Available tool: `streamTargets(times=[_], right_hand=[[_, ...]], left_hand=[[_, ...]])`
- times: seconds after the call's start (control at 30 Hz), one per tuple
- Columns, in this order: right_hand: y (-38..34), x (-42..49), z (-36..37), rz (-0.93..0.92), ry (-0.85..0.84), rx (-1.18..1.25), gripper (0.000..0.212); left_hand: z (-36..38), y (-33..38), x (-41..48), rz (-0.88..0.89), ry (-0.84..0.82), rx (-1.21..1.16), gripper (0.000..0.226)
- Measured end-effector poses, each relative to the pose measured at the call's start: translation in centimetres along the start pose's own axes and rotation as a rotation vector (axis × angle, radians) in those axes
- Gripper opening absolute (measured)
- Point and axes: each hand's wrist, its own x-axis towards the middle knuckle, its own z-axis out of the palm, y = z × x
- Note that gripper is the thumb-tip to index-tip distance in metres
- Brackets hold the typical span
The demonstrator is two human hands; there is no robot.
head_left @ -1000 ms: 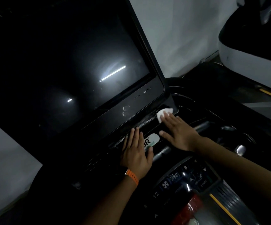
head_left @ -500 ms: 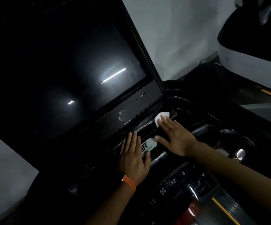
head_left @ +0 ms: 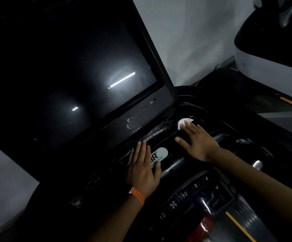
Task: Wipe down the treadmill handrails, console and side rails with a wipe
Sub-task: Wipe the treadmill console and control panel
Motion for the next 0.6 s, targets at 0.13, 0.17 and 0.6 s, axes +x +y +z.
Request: streamTargets(times=[0.13,0.17,0.6], right_hand=[[-3.5,0.2,0.3,-0.301,-0.049,-0.02,0.117],[-3.9,0.1,0.8,-0.368,-0.071,-0.058,0.111],[-4.1,1.1,1.3,-0.367,-0.014,-0.122,0.1]], left_hand=[[0.2,-0.1,0.0,0.013,0.014,-0.017,0.072],[0.2,-0.1,0.0,0.01,0.01,-0.022,0.073],[0.7,-0.2,0.0,0.007,0.029,-0.029,0.072]])
